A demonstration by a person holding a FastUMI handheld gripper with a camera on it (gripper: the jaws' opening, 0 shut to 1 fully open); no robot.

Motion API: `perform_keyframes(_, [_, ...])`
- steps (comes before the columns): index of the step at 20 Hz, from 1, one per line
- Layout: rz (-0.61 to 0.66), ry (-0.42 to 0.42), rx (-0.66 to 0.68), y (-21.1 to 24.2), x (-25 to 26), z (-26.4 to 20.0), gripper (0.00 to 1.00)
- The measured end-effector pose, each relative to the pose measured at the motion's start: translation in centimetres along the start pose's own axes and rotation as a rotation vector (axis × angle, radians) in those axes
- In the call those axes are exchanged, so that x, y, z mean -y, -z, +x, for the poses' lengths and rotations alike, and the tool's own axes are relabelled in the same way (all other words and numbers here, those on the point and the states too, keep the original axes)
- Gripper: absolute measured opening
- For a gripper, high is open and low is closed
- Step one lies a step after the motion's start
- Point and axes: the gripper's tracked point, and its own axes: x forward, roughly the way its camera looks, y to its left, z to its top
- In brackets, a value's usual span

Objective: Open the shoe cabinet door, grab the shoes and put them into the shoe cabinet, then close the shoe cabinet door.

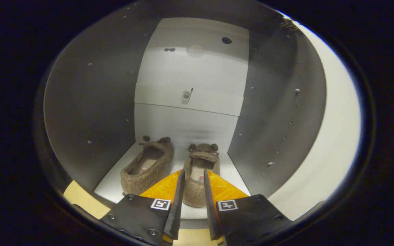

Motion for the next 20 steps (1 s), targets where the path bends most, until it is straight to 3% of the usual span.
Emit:
perform_keyframes(12, [0.06, -0.044, 0.095, 0.6, 3.3, -11.6, 0.36])
perform_keyframes(20, [0.054, -0.108, 0.159, 2.0, 3.9, -22.1, 0.36])
